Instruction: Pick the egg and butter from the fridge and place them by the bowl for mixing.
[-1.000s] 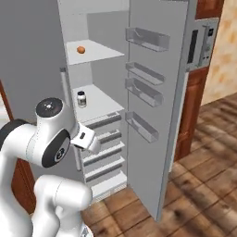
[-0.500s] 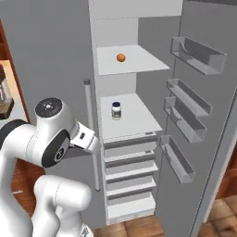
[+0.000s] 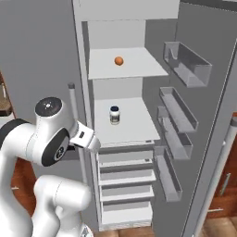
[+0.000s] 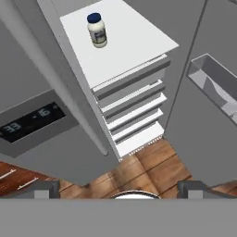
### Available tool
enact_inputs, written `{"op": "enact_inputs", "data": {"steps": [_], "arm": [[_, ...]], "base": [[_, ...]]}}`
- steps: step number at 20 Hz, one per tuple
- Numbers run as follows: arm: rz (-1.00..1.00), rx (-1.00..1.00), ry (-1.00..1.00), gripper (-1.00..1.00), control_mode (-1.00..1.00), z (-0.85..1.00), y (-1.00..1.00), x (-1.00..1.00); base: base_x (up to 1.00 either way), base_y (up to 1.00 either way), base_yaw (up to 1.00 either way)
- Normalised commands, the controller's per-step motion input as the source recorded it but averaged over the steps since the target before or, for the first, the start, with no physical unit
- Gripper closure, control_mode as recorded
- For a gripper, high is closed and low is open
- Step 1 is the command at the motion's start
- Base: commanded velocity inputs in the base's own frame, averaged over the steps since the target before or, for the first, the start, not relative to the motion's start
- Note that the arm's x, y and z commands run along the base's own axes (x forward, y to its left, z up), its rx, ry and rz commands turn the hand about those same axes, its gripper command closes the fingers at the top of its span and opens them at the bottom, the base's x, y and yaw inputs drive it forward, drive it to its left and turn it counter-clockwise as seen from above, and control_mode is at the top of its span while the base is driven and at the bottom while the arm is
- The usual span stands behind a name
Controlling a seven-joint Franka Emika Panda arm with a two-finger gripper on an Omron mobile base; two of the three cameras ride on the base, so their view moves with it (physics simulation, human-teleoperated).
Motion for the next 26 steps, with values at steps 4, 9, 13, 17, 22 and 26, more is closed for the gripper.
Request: {"op": "enact_inputs", "data": {"steps": [4, 9, 13, 17, 22, 26], "arm": [[0.0, 0.0, 0.0, -1.0, 1.0, 0.0, 0.0, 0.0], [0.0, 0.0, 0.0, -1.0, 1.0, 0.0, 0.0, 0.0], [0.0, 0.0, 0.0, -1.0, 1.0, 0.0, 0.0, 0.0], [0.0, 0.0, 0.0, -1.0, 1.0, 0.0, 0.0, 0.0], [0.0, 0.0, 0.0, -1.0, 1.0, 0.0, 0.0, 0.0], [0.0, 0.0, 0.0, -1.0, 1.0, 0.0, 0.0, 0.0]], "base": [[0.29, -0.46, 0.21], [0.32, -0.42, 0.24], [0.45, -0.32, 0.27], [0.49, -0.29, 0.25], [0.36, -0.35, 0.23], [0.28, -0.38, 0.21]]}}
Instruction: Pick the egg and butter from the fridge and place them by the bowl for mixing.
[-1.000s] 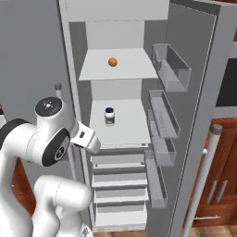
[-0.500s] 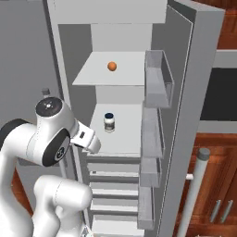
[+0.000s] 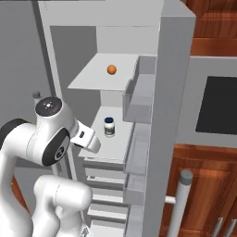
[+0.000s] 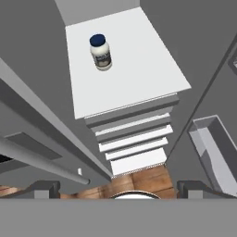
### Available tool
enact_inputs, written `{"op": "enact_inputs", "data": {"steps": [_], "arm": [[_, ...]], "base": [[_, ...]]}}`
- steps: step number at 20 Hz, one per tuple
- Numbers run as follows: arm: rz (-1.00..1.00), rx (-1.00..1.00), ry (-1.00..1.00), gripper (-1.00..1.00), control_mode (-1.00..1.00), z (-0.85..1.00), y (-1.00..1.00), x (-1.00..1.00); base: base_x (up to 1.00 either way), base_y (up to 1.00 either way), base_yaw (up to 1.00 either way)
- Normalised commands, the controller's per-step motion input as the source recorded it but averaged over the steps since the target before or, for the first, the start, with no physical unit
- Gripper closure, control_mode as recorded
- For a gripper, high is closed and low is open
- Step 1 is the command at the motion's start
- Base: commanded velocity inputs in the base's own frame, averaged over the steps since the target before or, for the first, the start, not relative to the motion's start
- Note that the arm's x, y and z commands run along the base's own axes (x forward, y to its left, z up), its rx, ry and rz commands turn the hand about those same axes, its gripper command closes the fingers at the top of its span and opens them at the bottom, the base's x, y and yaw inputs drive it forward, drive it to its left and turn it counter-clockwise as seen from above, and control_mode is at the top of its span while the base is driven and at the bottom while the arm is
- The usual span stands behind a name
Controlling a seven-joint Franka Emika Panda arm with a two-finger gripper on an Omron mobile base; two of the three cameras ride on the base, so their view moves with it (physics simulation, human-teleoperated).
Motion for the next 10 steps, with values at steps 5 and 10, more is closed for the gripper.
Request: {"op": "enact_inputs", "data": {"steps": [5, 10], "arm": [[0.0, 0.0, 0.0, -1.0, 1.0, 0.0, 0.0, 0.0], [0.0, 0.0, 0.0, -1.0, 1.0, 0.0, 0.0, 0.0]], "base": [[0.22, -0.33, 0.13], [0.14, -0.05, 0.01]]}}
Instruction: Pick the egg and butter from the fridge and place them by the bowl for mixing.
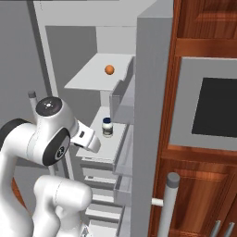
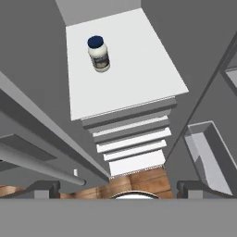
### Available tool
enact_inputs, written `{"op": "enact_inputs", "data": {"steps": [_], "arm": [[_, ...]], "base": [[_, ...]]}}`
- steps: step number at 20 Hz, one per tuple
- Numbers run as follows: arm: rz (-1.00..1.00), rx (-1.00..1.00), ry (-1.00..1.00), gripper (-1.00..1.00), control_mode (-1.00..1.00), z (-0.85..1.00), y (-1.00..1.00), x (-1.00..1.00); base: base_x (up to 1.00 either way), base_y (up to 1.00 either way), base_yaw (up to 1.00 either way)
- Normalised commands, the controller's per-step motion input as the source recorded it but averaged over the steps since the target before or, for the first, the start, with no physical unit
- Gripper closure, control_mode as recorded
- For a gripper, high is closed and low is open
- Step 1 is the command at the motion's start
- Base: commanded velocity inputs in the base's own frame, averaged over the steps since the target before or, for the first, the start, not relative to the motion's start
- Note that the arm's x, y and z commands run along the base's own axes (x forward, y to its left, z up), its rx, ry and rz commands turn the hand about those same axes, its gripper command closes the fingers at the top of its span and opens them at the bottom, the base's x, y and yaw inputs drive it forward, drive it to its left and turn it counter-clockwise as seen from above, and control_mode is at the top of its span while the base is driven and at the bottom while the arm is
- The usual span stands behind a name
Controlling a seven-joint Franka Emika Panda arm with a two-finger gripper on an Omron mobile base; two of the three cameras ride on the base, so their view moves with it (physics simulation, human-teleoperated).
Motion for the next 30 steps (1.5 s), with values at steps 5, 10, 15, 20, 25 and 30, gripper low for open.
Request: {"op": "enact_inputs", "data": {"steps": [5, 10, 15, 20, 25, 30], "arm": [[0.0, 0.0, 0.0, -1.0, 1.0, 0.0, 0.0, 0.0], [0.0, 0.0, 0.0, -1.0, 1.0, 0.0, 0.0, 0.0], [0.0, -0.05, -0.13, -1.0, -1.0, 0.19, 0.0, -0.07], [0.0, -0.12, -0.29, -1.0, -1.0, 0.4, 0.0, -0.07], [0.0, -0.06, -0.18, -1.0, -1.0, 0.51, 0.05, 0.0], [0.0, 0.0, -0.12, -1.0, -1.0, 0.63, 0.04, 0.0]], "base": [[0.0, 0.0, 0.0], [-0.01, 0.0, 0.0], [-0.02, 0.0, 0.0], [0.0, 0.0, 0.0], [0.0, 0.0, 0.0], [0.0, 0.0, 0.0]]}}
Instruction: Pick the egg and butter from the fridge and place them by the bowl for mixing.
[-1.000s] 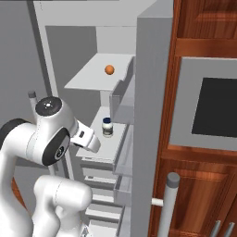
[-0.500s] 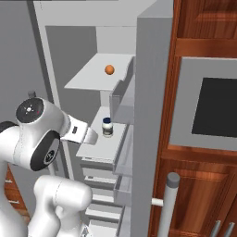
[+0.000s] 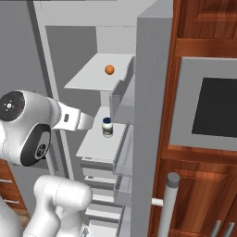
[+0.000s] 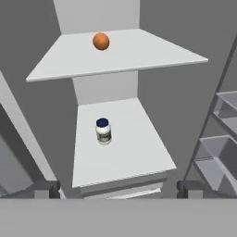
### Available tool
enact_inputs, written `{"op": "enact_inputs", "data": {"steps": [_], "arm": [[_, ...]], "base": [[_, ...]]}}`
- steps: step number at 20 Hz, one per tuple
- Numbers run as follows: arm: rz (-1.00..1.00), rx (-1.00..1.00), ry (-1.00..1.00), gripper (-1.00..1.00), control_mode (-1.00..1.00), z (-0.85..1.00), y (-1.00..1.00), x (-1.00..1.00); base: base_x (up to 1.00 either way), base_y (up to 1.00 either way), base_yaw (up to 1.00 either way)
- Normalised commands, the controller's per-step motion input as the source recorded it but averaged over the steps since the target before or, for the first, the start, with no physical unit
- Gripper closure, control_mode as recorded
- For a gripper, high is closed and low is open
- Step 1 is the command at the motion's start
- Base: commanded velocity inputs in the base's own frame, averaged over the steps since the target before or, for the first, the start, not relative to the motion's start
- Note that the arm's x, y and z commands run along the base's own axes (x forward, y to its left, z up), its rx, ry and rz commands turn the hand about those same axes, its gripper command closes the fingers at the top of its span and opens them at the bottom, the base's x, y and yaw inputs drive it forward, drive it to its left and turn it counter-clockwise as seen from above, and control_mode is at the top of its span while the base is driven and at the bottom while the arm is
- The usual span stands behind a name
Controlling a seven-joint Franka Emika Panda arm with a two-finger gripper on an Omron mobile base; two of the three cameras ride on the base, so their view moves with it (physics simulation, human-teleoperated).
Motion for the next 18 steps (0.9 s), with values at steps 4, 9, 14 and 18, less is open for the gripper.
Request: {"op": "enact_inputs", "data": {"steps": [4, 9, 14, 18], "arm": [[0.0, 0.0, -0.06, -1.0, -1.0, 0.65, 0.0, -0.01], [0.0, -0.03, 0.0, -1.0, -1.0, 0.54, 0.0, 0.03], [0.0, -0.04, 0.0, -1.0, -1.0, 0.46, 0.0, 0.1], [0.07, 0.0, 0.09, -1.0, -1.0, 0.37, 0.0, 0.23]], "base": [[0.0, 0.0, 0.0], [0.0, 0.0, 0.0], [0.0, 0.0, 0.0], [0.0, 0.0, 0.0]]}}
